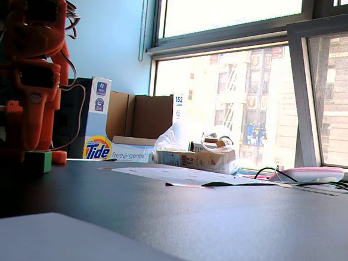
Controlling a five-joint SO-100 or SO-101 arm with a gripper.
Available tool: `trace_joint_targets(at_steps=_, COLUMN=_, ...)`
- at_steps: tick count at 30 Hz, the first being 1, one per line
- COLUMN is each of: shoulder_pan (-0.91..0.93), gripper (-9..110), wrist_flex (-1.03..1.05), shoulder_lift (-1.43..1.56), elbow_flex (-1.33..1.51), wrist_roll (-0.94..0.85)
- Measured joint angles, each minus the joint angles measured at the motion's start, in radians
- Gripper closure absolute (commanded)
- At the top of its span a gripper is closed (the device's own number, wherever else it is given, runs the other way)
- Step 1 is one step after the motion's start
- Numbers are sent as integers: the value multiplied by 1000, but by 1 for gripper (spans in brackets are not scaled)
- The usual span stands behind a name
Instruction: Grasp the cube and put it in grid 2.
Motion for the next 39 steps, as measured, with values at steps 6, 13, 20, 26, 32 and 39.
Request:
trace_joint_targets(at_steps=6, shoulder_pan=-18, gripper=70, wrist_flex=-103, shoulder_lift=-95, elbow_flex=0, wrist_roll=3)
trace_joint_targets(at_steps=13, shoulder_pan=-48, gripper=76, wrist_flex=-147, shoulder_lift=-110, elbow_flex=0, wrist_roll=-28)
trace_joint_targets(at_steps=20, shoulder_pan=-92, gripper=101, wrist_flex=-129, shoulder_lift=-110, elbow_flex=0, wrist_roll=-126)
trace_joint_targets(at_steps=26, shoulder_pan=-97, gripper=101, wrist_flex=-124, shoulder_lift=-110, elbow_flex=0, wrist_roll=-150)
trace_joint_targets(at_steps=32, shoulder_pan=-124, gripper=101, wrist_flex=-115, shoulder_lift=-110, elbow_flex=-6, wrist_roll=-179)
trace_joint_targets(at_steps=39, shoulder_pan=-207, gripper=101, wrist_flex=-38, shoulder_lift=-123, elbow_flex=-193, wrist_roll=-199)
